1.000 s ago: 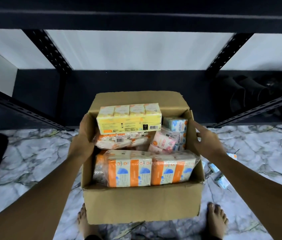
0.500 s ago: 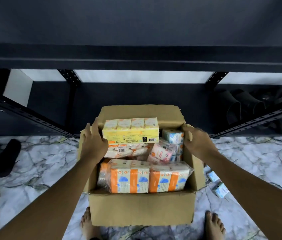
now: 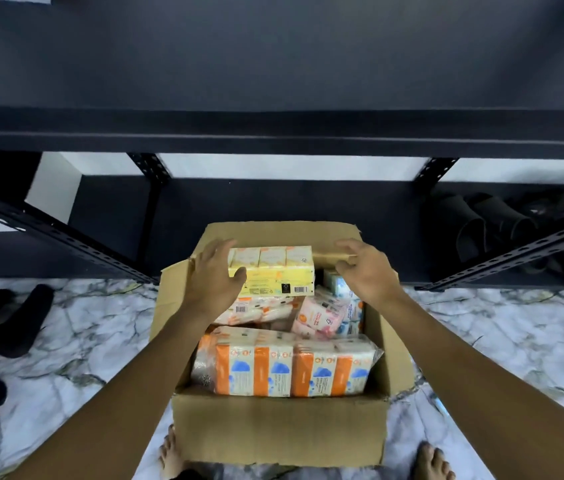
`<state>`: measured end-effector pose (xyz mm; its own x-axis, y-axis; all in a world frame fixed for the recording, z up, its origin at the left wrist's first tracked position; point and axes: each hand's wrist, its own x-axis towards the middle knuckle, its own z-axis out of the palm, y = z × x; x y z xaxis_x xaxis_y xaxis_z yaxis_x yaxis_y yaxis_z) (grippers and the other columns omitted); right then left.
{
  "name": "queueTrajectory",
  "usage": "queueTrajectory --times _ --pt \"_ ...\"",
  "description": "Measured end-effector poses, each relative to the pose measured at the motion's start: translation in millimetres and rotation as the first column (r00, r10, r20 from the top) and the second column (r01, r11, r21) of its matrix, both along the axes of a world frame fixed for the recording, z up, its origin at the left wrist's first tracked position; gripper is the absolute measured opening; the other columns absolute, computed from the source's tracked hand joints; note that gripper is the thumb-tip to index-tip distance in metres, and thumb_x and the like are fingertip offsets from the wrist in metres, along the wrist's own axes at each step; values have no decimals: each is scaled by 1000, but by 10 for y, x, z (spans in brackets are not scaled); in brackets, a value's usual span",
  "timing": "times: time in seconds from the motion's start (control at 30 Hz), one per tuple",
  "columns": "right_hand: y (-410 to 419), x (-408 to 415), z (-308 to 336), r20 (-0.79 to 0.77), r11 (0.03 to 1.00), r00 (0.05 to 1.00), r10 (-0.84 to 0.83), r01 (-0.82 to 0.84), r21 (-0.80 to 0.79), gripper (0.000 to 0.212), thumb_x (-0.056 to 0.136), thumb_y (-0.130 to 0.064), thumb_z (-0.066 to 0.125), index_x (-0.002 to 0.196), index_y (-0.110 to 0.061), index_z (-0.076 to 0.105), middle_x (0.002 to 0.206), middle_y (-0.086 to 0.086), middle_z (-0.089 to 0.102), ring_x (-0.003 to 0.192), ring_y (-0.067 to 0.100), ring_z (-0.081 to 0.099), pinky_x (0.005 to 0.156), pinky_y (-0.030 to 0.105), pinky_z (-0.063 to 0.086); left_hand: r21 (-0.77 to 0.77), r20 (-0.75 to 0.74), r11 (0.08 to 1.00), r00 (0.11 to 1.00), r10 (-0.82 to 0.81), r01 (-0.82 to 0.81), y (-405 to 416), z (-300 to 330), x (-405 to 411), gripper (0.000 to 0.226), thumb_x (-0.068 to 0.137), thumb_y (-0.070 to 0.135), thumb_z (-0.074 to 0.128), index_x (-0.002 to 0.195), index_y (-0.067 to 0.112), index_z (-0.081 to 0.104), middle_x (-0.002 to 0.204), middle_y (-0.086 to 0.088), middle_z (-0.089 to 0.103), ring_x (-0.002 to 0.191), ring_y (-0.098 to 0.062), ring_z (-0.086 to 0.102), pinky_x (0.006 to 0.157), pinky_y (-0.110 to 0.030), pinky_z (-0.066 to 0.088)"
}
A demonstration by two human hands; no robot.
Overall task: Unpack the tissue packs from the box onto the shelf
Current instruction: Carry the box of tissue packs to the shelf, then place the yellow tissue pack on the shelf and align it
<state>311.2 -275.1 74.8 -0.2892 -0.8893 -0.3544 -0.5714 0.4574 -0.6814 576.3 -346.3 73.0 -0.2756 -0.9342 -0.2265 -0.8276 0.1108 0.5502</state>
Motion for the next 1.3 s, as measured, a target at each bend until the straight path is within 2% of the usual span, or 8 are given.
queueTrajectory --times 0.13,0.2,0.4,0.67,0.77,0.93,1.13,1.3 --pt "-176 20 -185 0 995 999 41 -41 -90 41 93 -11 60 134 -15 58 123 -1 66 111 18 64 93 18 47 -52 10 998 999 -39 39 -101 -155 -66 53 92 28 61 142 23 44 147 2 42 136 -23 34 111 -49 32" --pt "-271 -12 -267 51 989 998 26 -18 -149 41 91 -7 59 131 -16 60 117 -6 66 107 9 62 89 7 43 -88 -1 994 998 -59 59 -154 -226 -104 52 94 30 59 143 23 44 149 1 41 139 -21 31 113 -43 30" --pt "-365 -107 -431 56 961 998 -1 16 -275 41 91 -6 57 129 -18 63 120 -4 67 106 2 61 92 10 45 -164 22 977 990 -137 139 -268 -295 -265 50 98 40 48 146 27 42 157 0 31 145 -21 22 120 -43 19" --pt "11 160 -420 48 974 998 28 -17 -228 35 93 -12 62 128 -17 63 113 -4 69 100 7 63 94 28 52 -114 227 960 947 -227 257 34 -241 -134 70 85 62 58 145 30 40 151 7 39 140 -16 31 111 -42 25" --pt "185 329 -396 83 975 996 45 -26 -219 40 94 -15 63 134 -18 56 114 -9 66 87 -3 62 70 19 57 -108 276 959 934 -226 264 4 -362 -7 85 75 69 65 145 28 41 151 4 41 140 -19 35 114 -43 26" --pt "453 533 -306 117 975 993 -24 49 -219 47 95 -12 61 140 -18 47 108 -6 64 79 1 65 59 16 55 -209 330 946 929 -170 248 80 -452 101 67 79 47 73 138 30 48 140 6 54 130 -16 48 108 -42 38" --pt "669 586 -205 134 973 989 -56 84 -215 48 95 -10 62 139 -24 49 123 -1 64 87 2 61 74 22 55 -296 337 931 935 -109 215 242 -332 141 50 79 36 77 127 30 63 126 10 64 117 -14 57 100 -36 44" --pt "795 569 -51 135 972 989 -51 81 -222 48 96 -11 60 140 -23 47 114 -7 62 78 1 65 63 22 56 -396 251 910 968 -25 127 432 -238 153 34 83 30 75 117 27 71 115 7 71 106 -13 63 93 -30 47"
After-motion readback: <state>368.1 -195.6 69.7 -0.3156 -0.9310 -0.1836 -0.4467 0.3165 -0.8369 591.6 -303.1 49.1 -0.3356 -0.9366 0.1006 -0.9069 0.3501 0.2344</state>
